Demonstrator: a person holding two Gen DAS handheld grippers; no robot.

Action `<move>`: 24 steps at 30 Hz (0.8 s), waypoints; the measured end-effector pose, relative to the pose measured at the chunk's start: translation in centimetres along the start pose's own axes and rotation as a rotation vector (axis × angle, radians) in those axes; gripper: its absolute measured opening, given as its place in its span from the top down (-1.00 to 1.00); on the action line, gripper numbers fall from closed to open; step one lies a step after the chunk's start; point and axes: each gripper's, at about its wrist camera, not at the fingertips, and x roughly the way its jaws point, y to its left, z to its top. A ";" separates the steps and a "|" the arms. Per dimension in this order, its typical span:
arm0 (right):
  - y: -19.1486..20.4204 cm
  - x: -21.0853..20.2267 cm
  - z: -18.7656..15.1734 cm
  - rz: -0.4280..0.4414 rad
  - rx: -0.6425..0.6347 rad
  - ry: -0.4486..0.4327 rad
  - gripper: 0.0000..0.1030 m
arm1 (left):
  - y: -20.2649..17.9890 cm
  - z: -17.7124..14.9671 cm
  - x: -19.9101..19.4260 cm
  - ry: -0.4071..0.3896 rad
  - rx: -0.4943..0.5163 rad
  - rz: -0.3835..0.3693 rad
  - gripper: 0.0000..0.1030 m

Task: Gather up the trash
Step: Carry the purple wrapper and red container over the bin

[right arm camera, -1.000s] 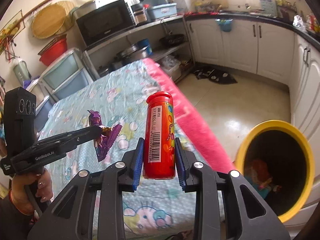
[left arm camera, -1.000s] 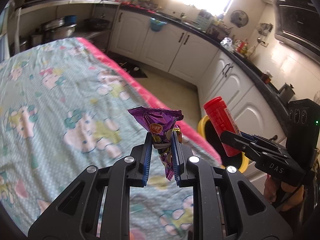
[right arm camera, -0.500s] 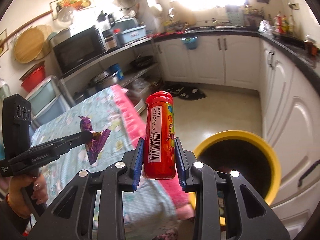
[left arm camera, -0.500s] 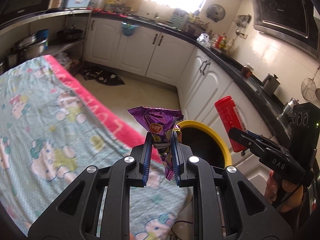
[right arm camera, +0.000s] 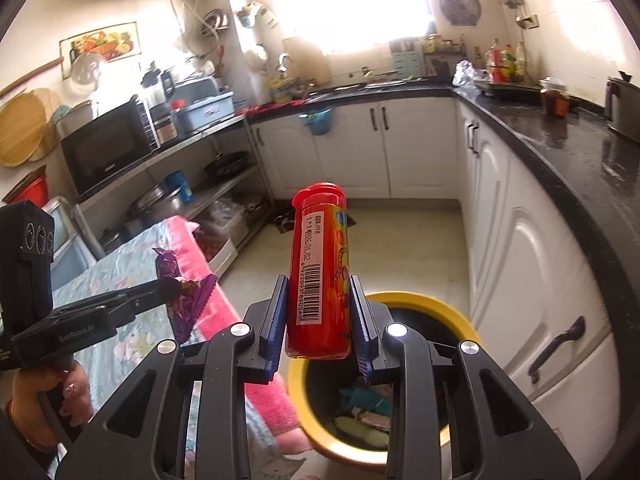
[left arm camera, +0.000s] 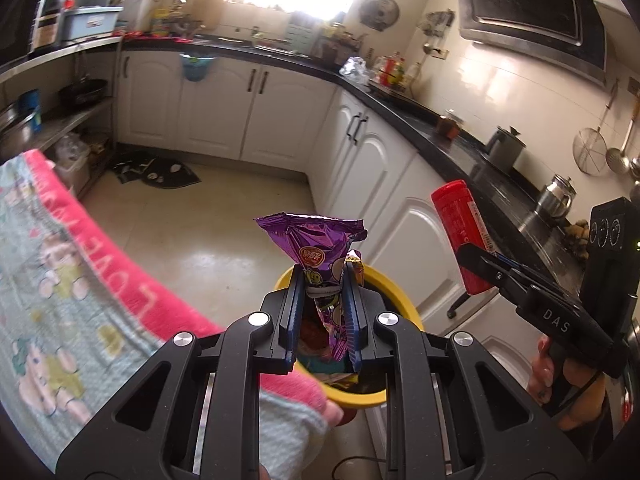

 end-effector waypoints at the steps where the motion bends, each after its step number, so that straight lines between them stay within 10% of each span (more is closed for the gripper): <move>1: -0.3 -0.1 0.2 -0.011 0.006 -0.006 0.46 | -0.4 0.2 0.4 0.000 0.011 -0.006 0.74; 24: -5.0 -0.6 -1.7 -0.140 0.095 0.007 0.45 | -5.5 0.8 7.6 0.064 0.108 -0.124 0.74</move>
